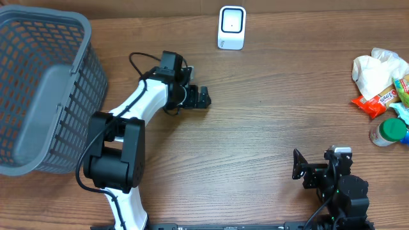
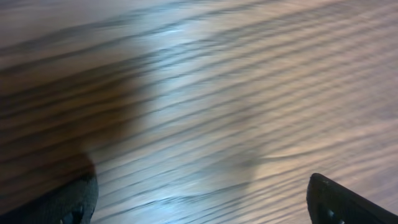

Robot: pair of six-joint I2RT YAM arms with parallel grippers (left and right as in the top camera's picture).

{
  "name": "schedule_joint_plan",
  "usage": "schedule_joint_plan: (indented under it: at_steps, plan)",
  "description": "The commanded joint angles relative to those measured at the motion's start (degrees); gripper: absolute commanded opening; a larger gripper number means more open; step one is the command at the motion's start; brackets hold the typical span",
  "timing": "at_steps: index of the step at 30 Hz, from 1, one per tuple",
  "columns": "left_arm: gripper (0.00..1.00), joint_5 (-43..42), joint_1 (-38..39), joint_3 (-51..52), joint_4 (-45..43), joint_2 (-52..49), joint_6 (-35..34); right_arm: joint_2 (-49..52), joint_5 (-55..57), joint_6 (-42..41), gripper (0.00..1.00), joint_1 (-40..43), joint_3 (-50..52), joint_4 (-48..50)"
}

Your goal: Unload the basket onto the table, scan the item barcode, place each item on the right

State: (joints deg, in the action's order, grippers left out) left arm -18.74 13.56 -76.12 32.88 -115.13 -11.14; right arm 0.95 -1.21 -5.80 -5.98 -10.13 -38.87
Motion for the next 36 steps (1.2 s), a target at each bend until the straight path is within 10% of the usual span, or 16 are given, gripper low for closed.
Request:
schedule_joint_plan:
  at_steps: [1, 13, 18, 36]
  plan:
    - [0.98, -4.94, 1.38, 0.52, -1.33, -1.33, 5.07, -0.57, 0.07, -0.22, 1.0, 0.28, 0.55, -1.4]
    - [1.0, -17.84, 3.26, 0.52, -4.61, 4.61, 3.08, -0.57, 0.09, -0.24, 1.0, 0.26, 0.55, -1.4]
    - [1.0, -18.75, 3.34, 0.52, -4.66, 5.86, -7.82, -0.57, 0.09, -0.22, 1.0, 0.26, 0.55, -1.4]
    - [1.0, 3.96, 4.17, 6.34, -10.69, 16.79, 2.56, -0.57, 0.09, -0.22, 1.0, 0.26, 0.55, -1.4]
